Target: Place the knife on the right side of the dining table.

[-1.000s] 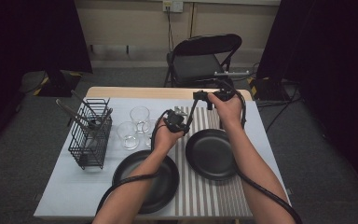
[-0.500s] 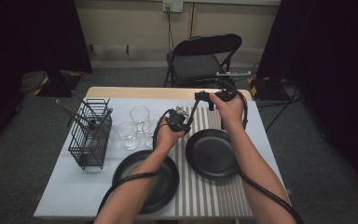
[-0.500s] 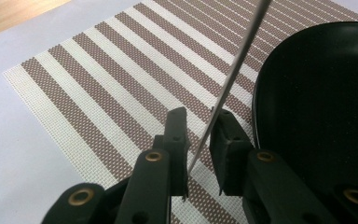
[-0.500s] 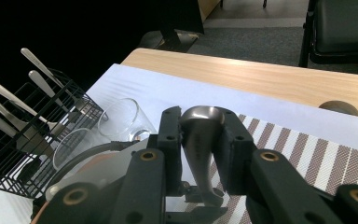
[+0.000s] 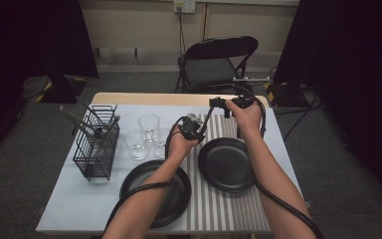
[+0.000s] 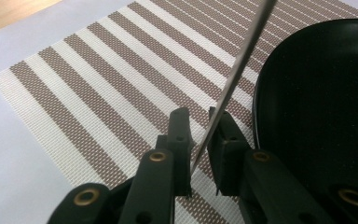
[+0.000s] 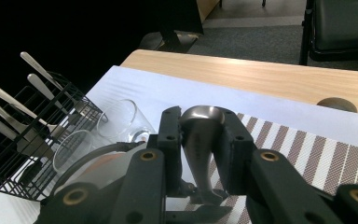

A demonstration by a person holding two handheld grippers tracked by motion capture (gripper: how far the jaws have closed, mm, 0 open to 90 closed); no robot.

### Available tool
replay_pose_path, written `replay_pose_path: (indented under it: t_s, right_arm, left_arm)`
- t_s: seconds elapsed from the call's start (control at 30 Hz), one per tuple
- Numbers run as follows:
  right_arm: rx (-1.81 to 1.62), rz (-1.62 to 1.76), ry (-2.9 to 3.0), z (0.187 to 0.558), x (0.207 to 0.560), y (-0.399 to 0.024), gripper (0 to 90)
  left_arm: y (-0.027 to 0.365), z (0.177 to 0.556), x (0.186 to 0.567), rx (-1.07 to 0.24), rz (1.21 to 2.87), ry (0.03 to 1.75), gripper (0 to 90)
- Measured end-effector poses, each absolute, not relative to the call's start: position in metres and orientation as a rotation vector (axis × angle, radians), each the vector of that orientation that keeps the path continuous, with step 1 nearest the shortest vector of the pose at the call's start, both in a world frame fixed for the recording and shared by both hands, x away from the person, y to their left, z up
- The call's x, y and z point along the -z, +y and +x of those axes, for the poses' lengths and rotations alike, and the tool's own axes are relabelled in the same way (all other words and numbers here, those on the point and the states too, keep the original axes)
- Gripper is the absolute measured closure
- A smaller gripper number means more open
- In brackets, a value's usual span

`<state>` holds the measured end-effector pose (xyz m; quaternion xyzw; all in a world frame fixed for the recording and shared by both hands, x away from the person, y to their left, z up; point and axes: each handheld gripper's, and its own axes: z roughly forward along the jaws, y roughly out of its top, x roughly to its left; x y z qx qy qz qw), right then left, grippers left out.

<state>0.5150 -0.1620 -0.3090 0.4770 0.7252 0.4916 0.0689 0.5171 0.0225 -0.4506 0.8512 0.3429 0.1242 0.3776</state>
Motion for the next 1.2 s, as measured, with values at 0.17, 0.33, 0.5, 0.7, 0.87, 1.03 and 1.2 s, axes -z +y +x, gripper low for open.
replay_pose_path:
  t_s: [0.17,0.33,0.5,0.7,0.87,1.03,1.2]
  right_arm:
    - [-1.474,1.431,2.188,0.515,0.308,-0.161,73.6]
    - [-1.477,1.43,2.186,0.515,0.308,-0.159,73.6]
    - [-1.472,1.424,2.192,0.515,0.308,-0.157,73.6]
    - [-1.469,1.428,2.186,0.515,0.307,-0.156,73.6]
    - [-1.461,1.42,2.193,0.514,0.307,-0.153,73.5]
    - [-1.453,1.411,2.202,0.514,0.306,-0.151,73.5]
    - [-1.454,1.397,2.202,0.515,0.306,-0.149,73.5]
  left_arm:
    - [0.022,0.518,0.451,-0.306,2.176,0.88,80.6]
    - [0.021,0.519,0.451,-0.308,2.182,0.871,81.7]
    - [0.02,0.519,0.451,-0.307,2.185,0.869,81.8]
    - [0.02,0.519,0.452,-0.306,2.183,0.88,82.7]
    - [0.02,0.519,0.451,-0.319,2.194,0.87,84.7]
    - [0.02,0.518,0.45,-0.344,2.212,0.859,87.0]
    - [0.02,0.518,0.448,-0.337,2.225,0.857,87.4]
